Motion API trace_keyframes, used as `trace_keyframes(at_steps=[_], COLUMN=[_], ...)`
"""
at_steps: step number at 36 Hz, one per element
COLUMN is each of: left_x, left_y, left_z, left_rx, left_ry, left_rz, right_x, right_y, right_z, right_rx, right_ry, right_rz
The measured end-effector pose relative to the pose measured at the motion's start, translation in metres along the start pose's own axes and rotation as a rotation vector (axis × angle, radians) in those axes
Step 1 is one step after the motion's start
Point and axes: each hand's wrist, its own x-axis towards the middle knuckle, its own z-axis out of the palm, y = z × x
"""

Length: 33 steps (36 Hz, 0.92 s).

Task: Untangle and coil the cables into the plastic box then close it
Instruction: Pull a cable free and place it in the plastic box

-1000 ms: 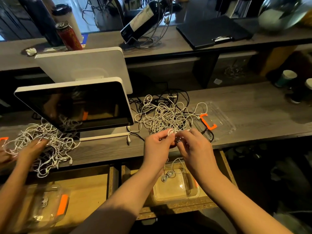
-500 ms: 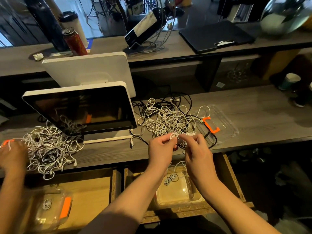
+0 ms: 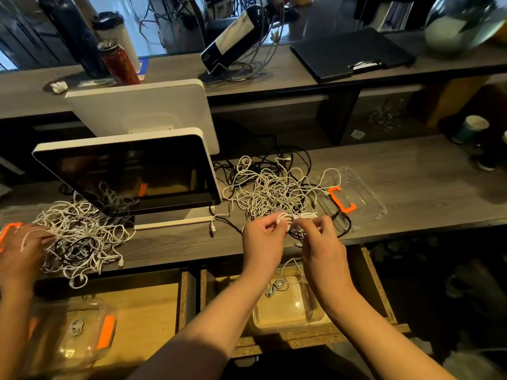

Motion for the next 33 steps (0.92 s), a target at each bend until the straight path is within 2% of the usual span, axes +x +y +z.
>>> trace_keyframes(at_steps=[4, 9, 14, 28, 33], left_x=[-0.002, -0.003, -0.006, -0.008, -0.007], left_y=[0.001, 0.002, -0.003, -0.005, 0.002], left_z=[-0.004, -0.005, -0.005, -0.006, -0.011], left_rx=[0.209, 0.389, 0.372, 0.311, 0.220], left_ry=[-0.008, -0.078, -0.108, -0.164, -0.212], left_rz=[0.146, 0.190, 0.200, 0.254, 0.246], right_x=[-0.001, -0.006, -0.006, -0.006, -0.005], right_y=[0.004, 0.007, 0.011, 0.016, 0.019], right_z=[0.001, 0.003, 0.000, -0.011, -0.018], right_rx=[-0.020, 0.048, 0.156, 0.149, 0.181], right_ry=[-0.045, -0.041, 0.023, 0.036, 0.065], right_rz=[-0.081, -0.072, -0.040, -0.102, -0.223])
